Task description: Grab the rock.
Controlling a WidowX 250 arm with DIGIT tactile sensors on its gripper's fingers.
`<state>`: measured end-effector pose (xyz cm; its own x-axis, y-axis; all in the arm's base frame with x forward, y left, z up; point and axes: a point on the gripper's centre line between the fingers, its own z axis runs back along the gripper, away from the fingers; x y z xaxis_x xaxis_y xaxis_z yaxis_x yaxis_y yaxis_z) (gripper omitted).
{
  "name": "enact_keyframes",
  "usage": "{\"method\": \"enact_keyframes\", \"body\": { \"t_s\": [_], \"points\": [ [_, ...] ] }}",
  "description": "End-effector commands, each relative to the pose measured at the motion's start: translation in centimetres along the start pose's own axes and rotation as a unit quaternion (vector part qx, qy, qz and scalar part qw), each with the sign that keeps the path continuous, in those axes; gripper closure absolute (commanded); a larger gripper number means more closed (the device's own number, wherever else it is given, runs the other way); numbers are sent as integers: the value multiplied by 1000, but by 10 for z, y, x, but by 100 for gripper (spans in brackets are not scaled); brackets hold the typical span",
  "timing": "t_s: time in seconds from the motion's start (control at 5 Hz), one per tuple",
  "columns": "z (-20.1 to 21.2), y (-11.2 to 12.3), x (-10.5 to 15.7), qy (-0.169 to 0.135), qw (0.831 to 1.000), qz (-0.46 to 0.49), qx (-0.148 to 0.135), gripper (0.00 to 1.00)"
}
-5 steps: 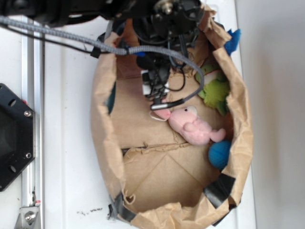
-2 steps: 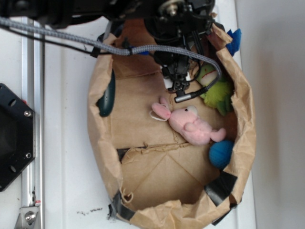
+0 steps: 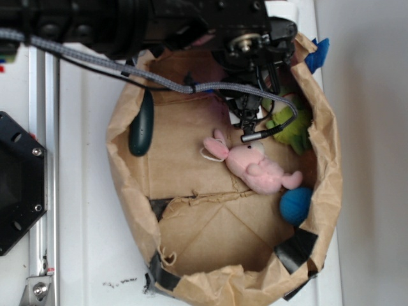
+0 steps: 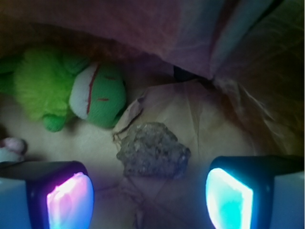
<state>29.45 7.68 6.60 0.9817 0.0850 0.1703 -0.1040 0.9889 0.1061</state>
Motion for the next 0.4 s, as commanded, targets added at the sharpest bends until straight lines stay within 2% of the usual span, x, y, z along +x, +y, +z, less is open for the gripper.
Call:
{"method": "enact_keyframes", "body": {
  "t_s": [0.0,0.2],
  "points": [
    [-1,1,7,-15,1000,-5,8,0],
    [-11,-1,8,-11,1000,-11,3,0]
  ]
}}
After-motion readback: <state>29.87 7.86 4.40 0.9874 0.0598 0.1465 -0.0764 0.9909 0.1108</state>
